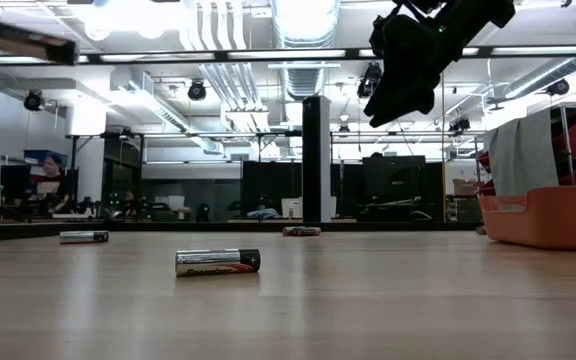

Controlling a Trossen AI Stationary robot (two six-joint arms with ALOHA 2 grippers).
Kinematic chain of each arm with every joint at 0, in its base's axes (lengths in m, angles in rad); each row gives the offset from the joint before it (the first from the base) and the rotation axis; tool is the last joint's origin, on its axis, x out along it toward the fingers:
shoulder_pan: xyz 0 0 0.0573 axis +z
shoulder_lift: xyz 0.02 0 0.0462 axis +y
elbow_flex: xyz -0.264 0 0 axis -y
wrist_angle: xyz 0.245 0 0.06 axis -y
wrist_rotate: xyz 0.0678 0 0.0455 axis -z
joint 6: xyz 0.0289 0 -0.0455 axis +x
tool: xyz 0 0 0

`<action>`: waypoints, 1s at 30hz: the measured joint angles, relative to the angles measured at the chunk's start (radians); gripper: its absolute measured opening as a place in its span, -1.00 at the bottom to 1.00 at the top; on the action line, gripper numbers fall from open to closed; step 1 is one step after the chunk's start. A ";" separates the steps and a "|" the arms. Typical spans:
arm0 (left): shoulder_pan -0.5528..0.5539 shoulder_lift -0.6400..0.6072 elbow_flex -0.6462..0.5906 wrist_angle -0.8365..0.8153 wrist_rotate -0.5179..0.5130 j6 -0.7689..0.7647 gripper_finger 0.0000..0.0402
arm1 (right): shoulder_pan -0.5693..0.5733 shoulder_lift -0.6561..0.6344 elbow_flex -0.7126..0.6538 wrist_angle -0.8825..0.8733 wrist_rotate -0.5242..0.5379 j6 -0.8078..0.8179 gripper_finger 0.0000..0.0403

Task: Sort batteries
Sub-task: Put the silver battery into the blue bin

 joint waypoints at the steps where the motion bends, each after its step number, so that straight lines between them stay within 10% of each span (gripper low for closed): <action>1: -0.003 0.000 -0.002 -0.028 0.000 -0.039 -0.87 | 0.000 0.000 0.000 0.000 0.000 0.000 -0.01; 17: -0.047 -0.088 -0.053 -0.080 0.087 -0.406 -0.87 | 0.000 0.000 0.000 0.002 0.000 0.000 -0.01; 30: -0.134 -0.388 -0.436 -0.058 0.186 -0.907 -0.87 | 0.000 0.000 0.000 0.002 0.000 -0.008 -0.01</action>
